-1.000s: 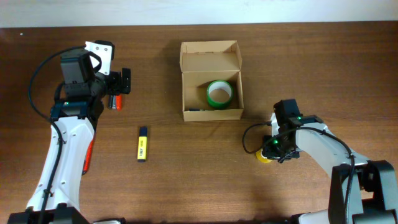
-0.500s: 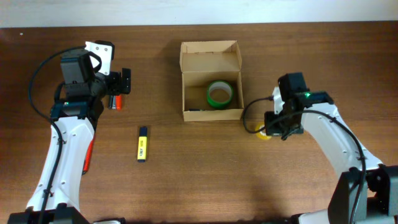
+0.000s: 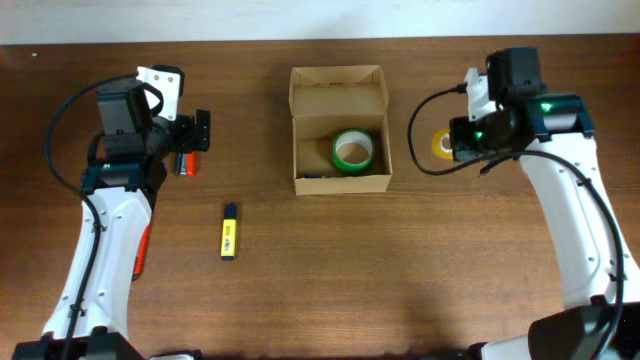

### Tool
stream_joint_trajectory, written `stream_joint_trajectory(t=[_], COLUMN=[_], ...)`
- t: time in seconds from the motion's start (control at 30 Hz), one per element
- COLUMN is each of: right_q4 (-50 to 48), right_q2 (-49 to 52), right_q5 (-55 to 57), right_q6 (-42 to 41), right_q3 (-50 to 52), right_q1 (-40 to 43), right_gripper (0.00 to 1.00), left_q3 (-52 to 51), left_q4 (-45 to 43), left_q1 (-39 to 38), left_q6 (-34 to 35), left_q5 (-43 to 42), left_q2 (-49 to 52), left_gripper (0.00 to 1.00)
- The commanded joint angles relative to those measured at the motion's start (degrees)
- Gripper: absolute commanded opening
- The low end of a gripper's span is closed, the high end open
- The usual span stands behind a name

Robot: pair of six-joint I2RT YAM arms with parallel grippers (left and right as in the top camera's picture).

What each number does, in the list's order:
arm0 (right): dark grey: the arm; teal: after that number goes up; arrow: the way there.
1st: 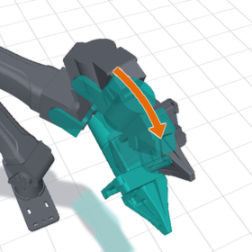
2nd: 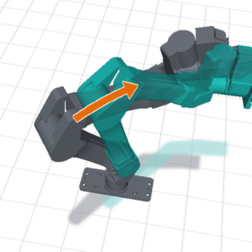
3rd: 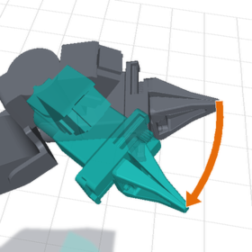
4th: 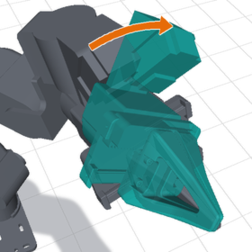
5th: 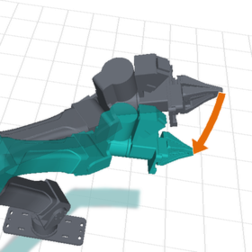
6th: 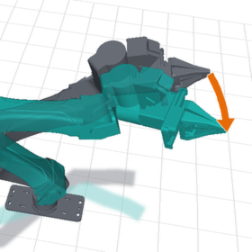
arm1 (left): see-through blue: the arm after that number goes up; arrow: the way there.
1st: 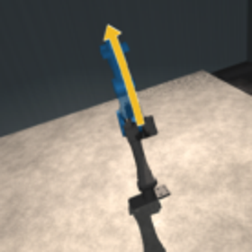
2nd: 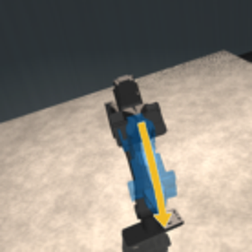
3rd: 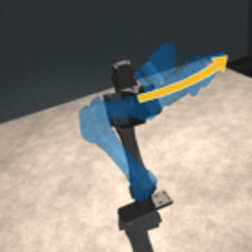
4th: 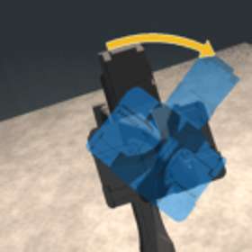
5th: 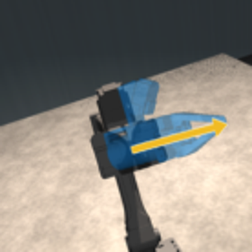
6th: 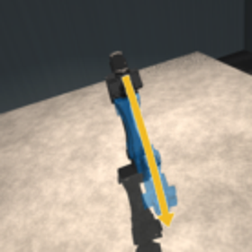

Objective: Pack container
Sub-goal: 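Carry the yellow tape into the box and drop it inside the green tape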

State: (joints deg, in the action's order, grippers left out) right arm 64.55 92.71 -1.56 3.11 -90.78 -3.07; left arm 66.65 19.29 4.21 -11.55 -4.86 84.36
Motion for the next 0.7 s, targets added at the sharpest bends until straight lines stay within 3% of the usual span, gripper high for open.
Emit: stream_joint_trajectory(t=[0.0,0.1,0.3,0.5,0.67], right_q4=[-0.20,0.52,5.16,8.02,9.16], right_q2=[0.24,3.15,18.62,27.87,33.90], right_q5=[-0.39,-0.98,-2.95,-3.58,-4.17], right_q6=[5.70,8.68,13.75,22.36,23.89], right_q3=[-5.77,-13.57,-31.34,-32.89,-32.89], right_q1=[0.11,0.09,-5.05,-13.57,-16.83], right_gripper=[0.04,0.04,0.04,0.03,0.04], left_q3=[0.81,0.81,0.81,0.81,0.81], left_q4=[-0.09,-0.09,-0.07,-0.07,-0.04], left_q1=[0.31,0.31,0.31,0.31,0.31], left_q6=[-0.98,-1.55,-1.84,-1.84,-1.84], left_q5=[0.22,0.22,0.20,0.20,0.20], left_q2=[0.50,0.50,0.50,0.50,0.50], left_gripper=[0.99,0.99,0.99,0.99,0.99])
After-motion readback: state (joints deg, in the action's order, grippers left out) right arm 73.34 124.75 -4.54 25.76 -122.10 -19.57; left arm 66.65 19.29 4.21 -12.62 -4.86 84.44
